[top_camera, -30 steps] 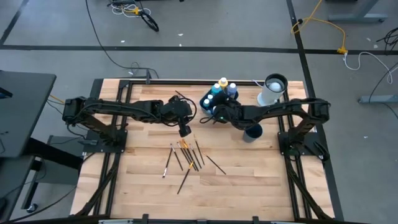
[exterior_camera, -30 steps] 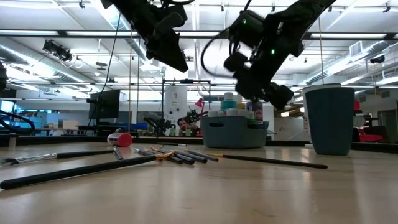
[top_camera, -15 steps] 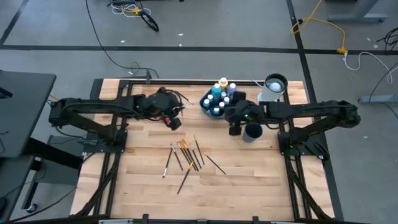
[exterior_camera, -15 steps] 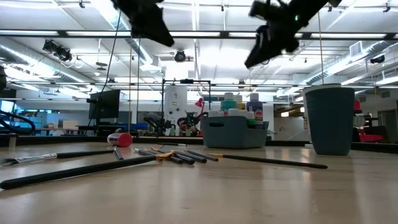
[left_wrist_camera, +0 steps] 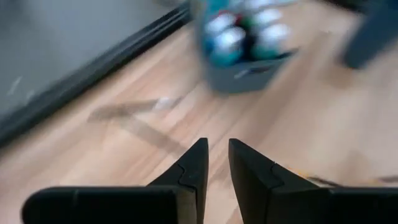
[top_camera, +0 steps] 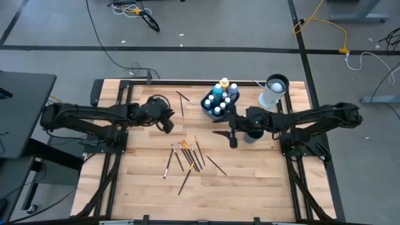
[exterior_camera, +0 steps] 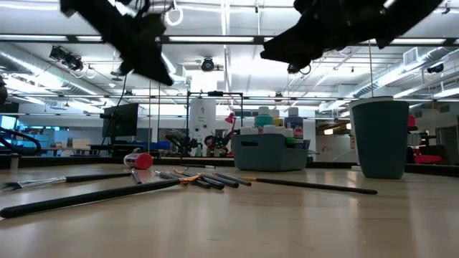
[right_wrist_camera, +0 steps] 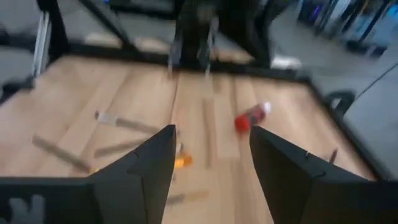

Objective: Pick & Place Paint Supplies
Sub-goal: Put the red paint bottle into the blue bin

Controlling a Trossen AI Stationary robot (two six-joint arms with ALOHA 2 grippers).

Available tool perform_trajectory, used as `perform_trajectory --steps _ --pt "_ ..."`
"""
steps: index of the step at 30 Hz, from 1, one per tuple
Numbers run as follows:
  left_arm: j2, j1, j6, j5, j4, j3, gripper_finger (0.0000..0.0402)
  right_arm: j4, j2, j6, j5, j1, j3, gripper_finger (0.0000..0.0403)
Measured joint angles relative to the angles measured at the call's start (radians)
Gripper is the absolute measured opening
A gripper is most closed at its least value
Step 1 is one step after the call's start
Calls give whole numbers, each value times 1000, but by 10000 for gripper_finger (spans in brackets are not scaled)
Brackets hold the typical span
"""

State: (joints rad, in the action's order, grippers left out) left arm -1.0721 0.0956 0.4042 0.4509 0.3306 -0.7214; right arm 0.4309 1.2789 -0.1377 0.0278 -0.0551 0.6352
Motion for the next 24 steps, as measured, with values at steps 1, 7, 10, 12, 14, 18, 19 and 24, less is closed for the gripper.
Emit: perform_trajectory --steps 1,7,10,12,14,18,19,24 --pt "2 2 56 36 -1 25 71 67 6 0 -10 0 -17 210" --pt "-2 50 250 179 -66 153 75 175 14 -1 -12 0 -62 210" --pt "-2 112 328 170 -71 183 87 147 14 -6 -12 0 -62 210" --pt "-2 156 426 144 -64 199 102 136 14 -13 -12 0 -62 210" --pt "-11 191 497 125 -68 212 122 136 14 -41 -12 0 -62 210" --pt "-20 232 619 78 -40 232 162 136 14 -98 -12 0 -62 210" --pt "-26 235 645 65 -39 239 171 135 14 -105 -12 0 -62 210" --pt "-72 241 740 53 -58 279 205 100 14 -109 -12 0 -62 210"
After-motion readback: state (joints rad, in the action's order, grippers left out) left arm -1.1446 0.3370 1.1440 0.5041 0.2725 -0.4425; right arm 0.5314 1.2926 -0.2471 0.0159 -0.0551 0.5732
